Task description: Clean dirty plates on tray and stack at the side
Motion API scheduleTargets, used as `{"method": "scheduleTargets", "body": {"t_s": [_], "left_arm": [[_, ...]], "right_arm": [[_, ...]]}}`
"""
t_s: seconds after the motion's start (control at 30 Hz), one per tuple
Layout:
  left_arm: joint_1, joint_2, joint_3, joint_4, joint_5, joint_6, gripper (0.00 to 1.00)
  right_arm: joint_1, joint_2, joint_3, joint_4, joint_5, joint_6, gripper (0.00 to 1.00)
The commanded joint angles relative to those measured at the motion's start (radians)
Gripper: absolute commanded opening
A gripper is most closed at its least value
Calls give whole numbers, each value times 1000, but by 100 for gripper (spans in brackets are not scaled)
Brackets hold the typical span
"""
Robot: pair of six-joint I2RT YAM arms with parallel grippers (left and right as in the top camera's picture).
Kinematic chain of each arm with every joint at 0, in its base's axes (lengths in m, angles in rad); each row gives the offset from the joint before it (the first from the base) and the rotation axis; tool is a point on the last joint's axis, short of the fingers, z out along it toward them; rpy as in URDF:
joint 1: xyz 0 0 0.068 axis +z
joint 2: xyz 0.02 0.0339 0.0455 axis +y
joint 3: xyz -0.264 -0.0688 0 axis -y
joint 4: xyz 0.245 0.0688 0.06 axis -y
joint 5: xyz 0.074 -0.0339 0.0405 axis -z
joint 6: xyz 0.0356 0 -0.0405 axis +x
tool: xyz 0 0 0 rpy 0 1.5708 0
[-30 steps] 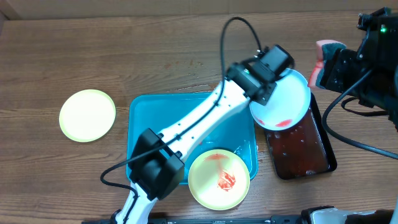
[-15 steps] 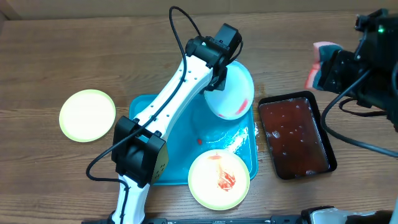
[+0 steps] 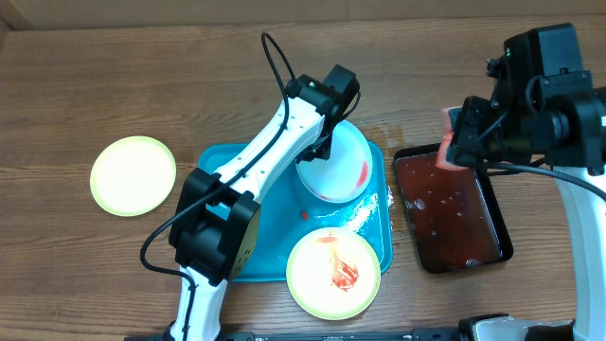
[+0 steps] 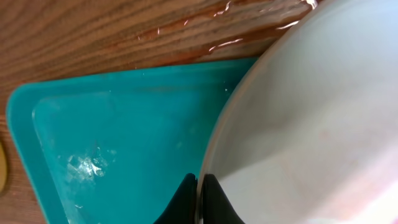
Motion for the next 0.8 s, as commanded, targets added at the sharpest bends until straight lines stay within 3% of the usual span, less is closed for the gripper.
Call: {"method": "scheduleTargets", "body": {"t_s": [0.0, 0.3, 0.5, 0.77], "left_arm": [[21, -88, -87, 40, -25, -29, 5], [92, -193, -366, 194, 43, -34, 4], [95, -192, -477, 297, 82, 18, 5], [133, -192, -599, 481, 309, 101, 5]], "right_arm": [[0, 3, -8, 13, -50, -16, 4], [133, 69, -86, 98, -70, -12, 4], [290, 157, -218, 272, -72, 93, 4], [379, 336, -357, 473, -84, 247, 4]]}}
